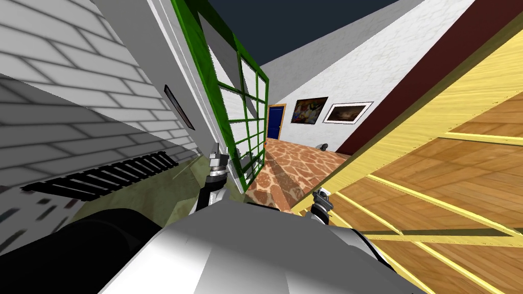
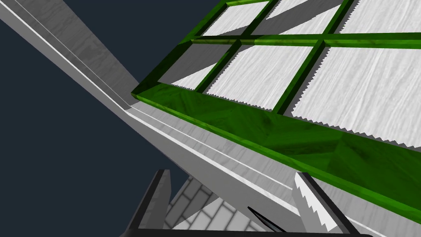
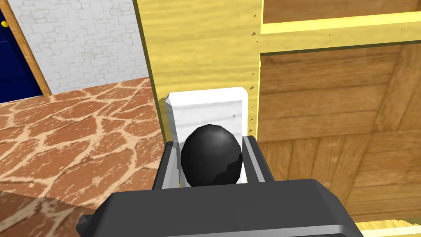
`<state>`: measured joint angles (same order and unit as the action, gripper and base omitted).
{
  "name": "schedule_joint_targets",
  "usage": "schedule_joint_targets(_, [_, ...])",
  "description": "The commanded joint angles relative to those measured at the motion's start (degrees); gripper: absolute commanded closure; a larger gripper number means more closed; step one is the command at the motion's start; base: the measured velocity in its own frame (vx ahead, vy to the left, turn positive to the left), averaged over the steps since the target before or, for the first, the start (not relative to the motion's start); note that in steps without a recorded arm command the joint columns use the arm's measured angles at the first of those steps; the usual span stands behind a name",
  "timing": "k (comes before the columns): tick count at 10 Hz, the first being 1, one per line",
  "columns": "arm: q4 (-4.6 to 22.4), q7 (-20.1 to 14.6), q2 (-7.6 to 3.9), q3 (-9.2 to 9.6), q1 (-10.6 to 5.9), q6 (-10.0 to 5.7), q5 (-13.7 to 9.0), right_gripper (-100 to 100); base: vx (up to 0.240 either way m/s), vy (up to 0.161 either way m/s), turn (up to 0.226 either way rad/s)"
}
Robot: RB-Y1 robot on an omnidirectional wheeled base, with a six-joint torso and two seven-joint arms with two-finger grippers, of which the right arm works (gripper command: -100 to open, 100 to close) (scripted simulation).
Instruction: Push the door open
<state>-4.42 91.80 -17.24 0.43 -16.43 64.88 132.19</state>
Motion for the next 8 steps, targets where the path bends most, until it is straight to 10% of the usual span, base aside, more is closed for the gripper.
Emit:
schedule_joint_targets(1, [0.0,0.0,0.01,-0.01,-0.06,0.10,0.0,100,0.000,0.000,0.000])
schedule_joint_targets(8, [-1.1,0.4,-1.02,-1.18,0.91,-0.25,-2.9,100,0.120,-0.078,-0.014])
